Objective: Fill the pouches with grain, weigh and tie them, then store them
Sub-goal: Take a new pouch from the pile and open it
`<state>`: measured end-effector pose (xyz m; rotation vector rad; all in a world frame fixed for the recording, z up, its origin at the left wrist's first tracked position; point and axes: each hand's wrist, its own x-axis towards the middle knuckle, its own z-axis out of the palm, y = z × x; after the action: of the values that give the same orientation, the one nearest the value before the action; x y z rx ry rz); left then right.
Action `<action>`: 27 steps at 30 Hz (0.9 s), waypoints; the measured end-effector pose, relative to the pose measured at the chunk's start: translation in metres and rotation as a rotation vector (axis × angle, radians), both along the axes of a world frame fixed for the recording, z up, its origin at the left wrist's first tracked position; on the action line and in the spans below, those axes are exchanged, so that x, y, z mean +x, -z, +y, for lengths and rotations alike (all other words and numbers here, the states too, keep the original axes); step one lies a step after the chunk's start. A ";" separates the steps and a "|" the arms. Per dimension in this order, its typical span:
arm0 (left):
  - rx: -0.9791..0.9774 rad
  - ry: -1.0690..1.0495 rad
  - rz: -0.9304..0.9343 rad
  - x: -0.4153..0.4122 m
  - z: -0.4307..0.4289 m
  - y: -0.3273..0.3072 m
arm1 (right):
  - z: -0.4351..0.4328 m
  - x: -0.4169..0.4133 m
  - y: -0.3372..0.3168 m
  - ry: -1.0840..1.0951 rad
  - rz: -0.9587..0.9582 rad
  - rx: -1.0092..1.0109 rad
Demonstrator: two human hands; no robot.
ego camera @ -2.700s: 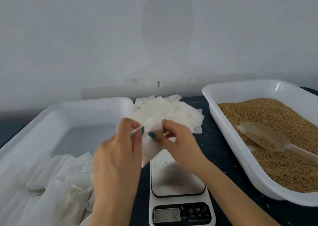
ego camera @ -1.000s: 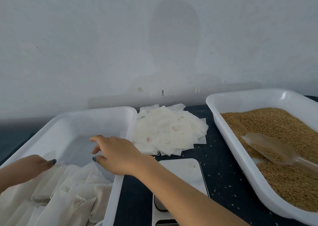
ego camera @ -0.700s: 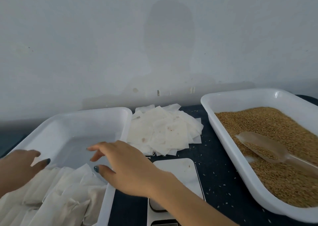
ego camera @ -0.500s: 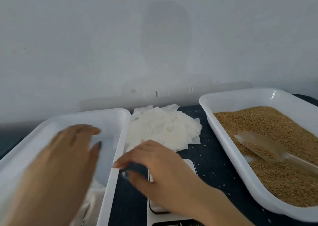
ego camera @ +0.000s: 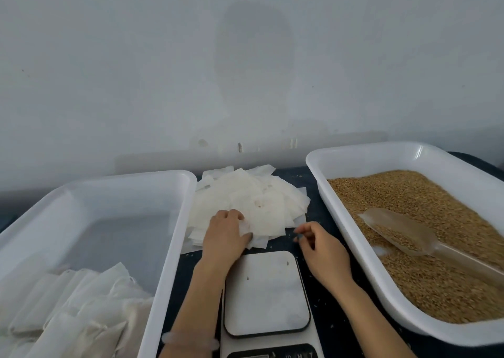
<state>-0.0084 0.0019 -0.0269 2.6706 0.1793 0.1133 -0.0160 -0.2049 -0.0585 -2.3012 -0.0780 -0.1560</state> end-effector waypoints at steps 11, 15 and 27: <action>-0.411 -0.164 -0.180 -0.001 0.016 0.009 | 0.002 -0.002 0.000 -0.035 -0.013 -0.057; -0.757 -0.223 -0.226 -0.002 0.014 0.011 | -0.001 -0.001 0.001 -0.024 -0.008 0.016; -0.917 -0.415 -0.347 -0.002 0.006 0.004 | -0.002 0.003 0.007 -0.006 -0.030 0.080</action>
<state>-0.0106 0.0075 -0.0305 1.6438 0.5236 0.4885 -0.0128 -0.2068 -0.0660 -2.2193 -0.0923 -0.1879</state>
